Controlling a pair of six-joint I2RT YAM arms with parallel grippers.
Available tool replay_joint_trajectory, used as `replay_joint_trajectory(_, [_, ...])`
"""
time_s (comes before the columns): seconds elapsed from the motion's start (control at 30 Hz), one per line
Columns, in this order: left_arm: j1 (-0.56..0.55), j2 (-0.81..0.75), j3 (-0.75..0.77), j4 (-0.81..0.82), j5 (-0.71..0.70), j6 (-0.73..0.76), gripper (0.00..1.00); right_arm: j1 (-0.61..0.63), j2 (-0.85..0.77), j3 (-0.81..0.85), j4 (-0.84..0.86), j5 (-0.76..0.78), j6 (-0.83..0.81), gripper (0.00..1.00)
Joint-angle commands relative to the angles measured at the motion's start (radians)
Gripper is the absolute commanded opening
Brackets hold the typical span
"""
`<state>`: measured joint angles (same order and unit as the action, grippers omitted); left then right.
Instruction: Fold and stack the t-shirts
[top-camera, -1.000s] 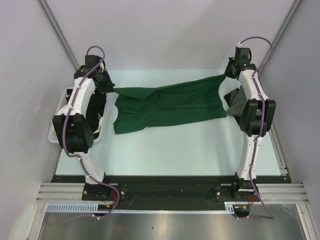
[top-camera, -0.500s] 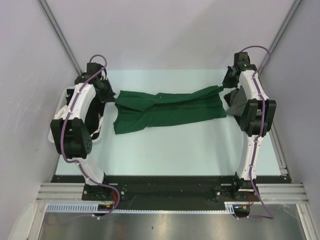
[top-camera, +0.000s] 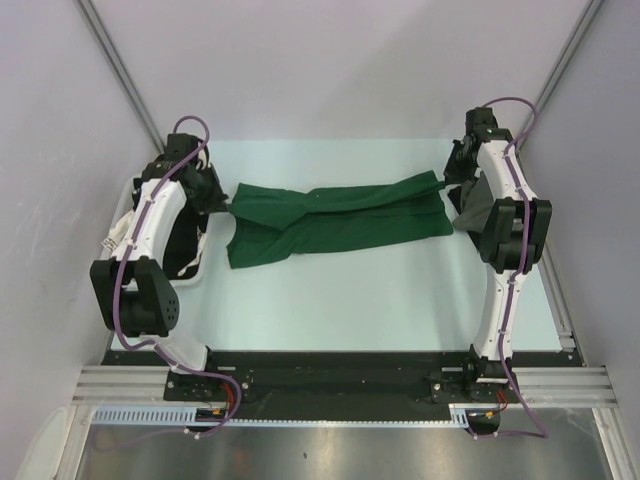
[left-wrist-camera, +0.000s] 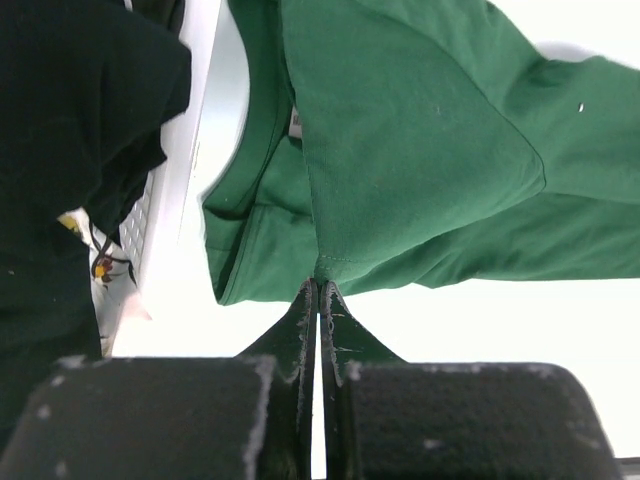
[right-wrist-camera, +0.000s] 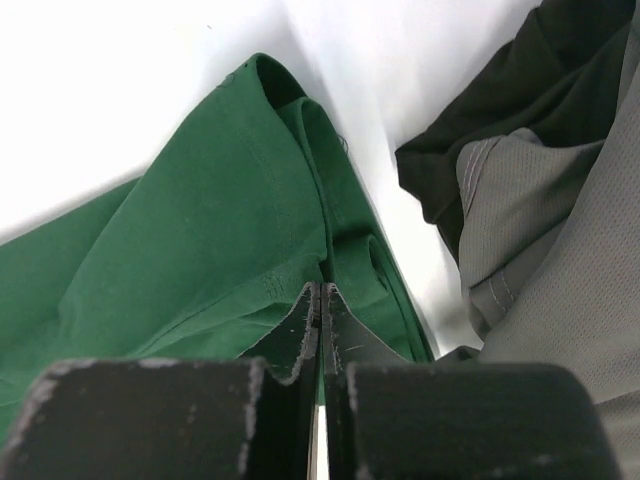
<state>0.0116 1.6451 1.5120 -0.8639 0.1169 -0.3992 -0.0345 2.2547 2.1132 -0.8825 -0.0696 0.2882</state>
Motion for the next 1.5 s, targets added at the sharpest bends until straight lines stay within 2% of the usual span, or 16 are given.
replay_joint_trajectory(0.0, [-0.002, -0.044, -0.021, -0.004, 0.016, 0.026, 0.00, 0.007, -0.021, 0.002, -0.029, -0.004, 0.003, 0.00])
replay_joint_trajectory(0.47, [-0.050, 0.033, -0.004, 0.009, 0.036, 0.020, 0.00, 0.013, 0.077, 0.099, -0.145, -0.015, 0.017, 0.00])
replay_joint_trajectory(1.03, [-0.053, 0.059, 0.037, -0.044, 0.007, 0.063, 0.00, 0.030, 0.144, 0.110, -0.222, 0.017, 0.040, 0.00])
replay_joint_trajectory(1.1, [-0.053, 0.059, 0.040, -0.046, 0.012, 0.065, 0.00, 0.030, 0.146, 0.110, -0.225, 0.031, 0.035, 0.11])
replay_joint_trajectory(1.17, [-0.053, 0.062, 0.043, -0.049, 0.013, 0.066, 0.00, 0.030, 0.147, 0.113, -0.231, 0.040, 0.032, 0.29])
replay_joint_trajectory(1.27, [-0.053, 0.073, 0.056, -0.061, 0.013, 0.066, 0.02, 0.030, 0.149, 0.129, -0.242, 0.056, 0.023, 0.34])
replay_joint_trajectory(1.33, [-0.053, 0.074, 0.063, -0.066, 0.013, 0.065, 0.09, 0.028, 0.149, 0.145, -0.257, 0.070, 0.020, 0.36])
replay_joint_trajectory(1.47, [-0.053, 0.074, 0.092, -0.089, -0.002, 0.063, 0.16, 0.024, 0.147, 0.194, -0.274, 0.070, 0.019, 0.41])
